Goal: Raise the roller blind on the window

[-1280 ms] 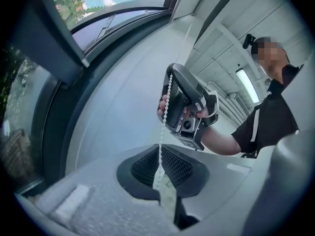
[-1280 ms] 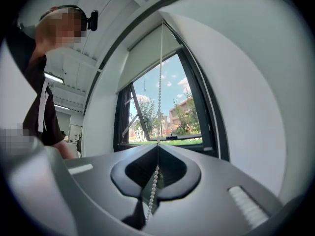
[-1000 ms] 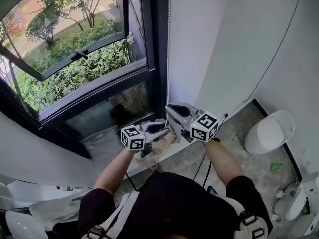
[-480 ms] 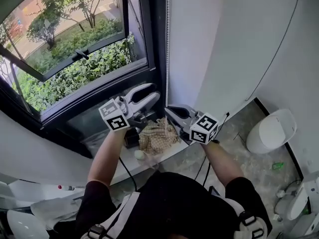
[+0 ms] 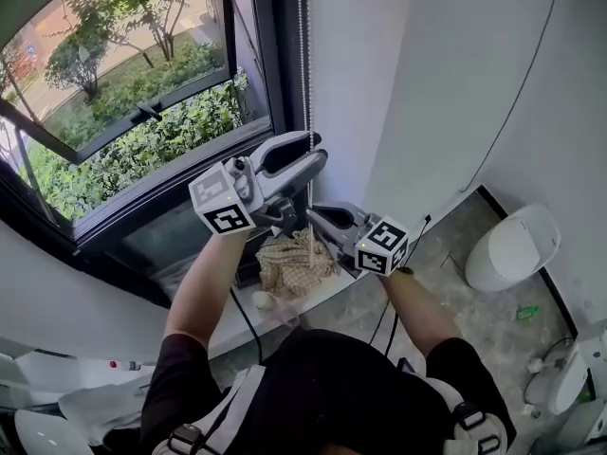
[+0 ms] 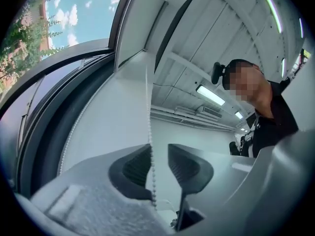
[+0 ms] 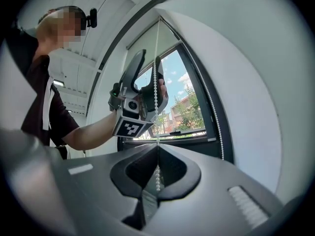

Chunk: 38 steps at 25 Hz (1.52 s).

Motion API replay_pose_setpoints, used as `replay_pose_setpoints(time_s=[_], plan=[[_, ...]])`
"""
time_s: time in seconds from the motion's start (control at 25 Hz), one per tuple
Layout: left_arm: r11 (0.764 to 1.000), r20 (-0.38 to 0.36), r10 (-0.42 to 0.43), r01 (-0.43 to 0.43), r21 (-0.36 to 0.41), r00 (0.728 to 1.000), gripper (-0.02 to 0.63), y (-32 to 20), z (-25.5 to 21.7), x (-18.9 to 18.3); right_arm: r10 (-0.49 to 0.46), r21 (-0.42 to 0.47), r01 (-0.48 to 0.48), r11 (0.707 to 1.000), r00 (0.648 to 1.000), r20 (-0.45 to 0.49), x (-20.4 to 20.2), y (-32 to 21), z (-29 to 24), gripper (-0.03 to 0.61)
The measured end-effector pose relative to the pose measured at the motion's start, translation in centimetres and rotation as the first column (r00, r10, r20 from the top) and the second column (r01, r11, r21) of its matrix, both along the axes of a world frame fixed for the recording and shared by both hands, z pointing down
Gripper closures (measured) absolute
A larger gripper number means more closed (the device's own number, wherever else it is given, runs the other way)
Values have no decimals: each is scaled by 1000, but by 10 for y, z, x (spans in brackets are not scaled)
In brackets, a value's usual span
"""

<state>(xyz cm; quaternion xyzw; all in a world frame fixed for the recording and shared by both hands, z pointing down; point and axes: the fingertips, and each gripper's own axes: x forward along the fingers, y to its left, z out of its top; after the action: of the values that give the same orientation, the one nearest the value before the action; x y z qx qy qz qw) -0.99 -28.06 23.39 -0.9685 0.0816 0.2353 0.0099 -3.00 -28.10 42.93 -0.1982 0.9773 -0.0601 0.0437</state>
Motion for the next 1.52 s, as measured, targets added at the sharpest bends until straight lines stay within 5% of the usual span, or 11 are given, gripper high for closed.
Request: replay_pose_setpoints(time_s=[0.08, 0.44, 0.64, 0.8, 0.88, 1.08, 1.28, 1.52], plan=[[1000, -12, -12, 12, -26, 1000, 600, -5, 1, -4, -4, 2, 4, 1000, 1000, 3, 1, 1, -1, 571], [996, 4, -48, 48, -79, 999, 600, -11, 12, -6, -14, -15, 14, 1000, 1000, 4, 2, 5, 10, 571], [981, 165, -68, 96, -167, 984, 600, -14, 102, 8, -40, -139, 11, 990, 978, -204, 6, 15, 101, 571], [966, 143, -125, 154, -206, 982, 600, -17, 144, -5, -109, -107, 78, 991, 936, -333, 11, 34, 128, 524], [967, 143, -131, 158, -202, 981, 600, -15, 143, -7, -110, -48, 100, 994, 955, -276, 13, 36, 93, 462], [967, 118, -112, 136, -215, 987, 600, -15, 140, -6, -3, 139, 6, 990, 1000, -21, 22, 11, -35, 462], [967, 94, -96, 115, -228, 991, 598, -12, 140, -4, 26, 125, -60, 990, 967, 252, 29, -8, -138, 456], [967, 108, -90, 113, -228, 990, 598, -10, 141, -6, 9, 199, -64, 978, 964, 264, 12, -25, -196, 454]])
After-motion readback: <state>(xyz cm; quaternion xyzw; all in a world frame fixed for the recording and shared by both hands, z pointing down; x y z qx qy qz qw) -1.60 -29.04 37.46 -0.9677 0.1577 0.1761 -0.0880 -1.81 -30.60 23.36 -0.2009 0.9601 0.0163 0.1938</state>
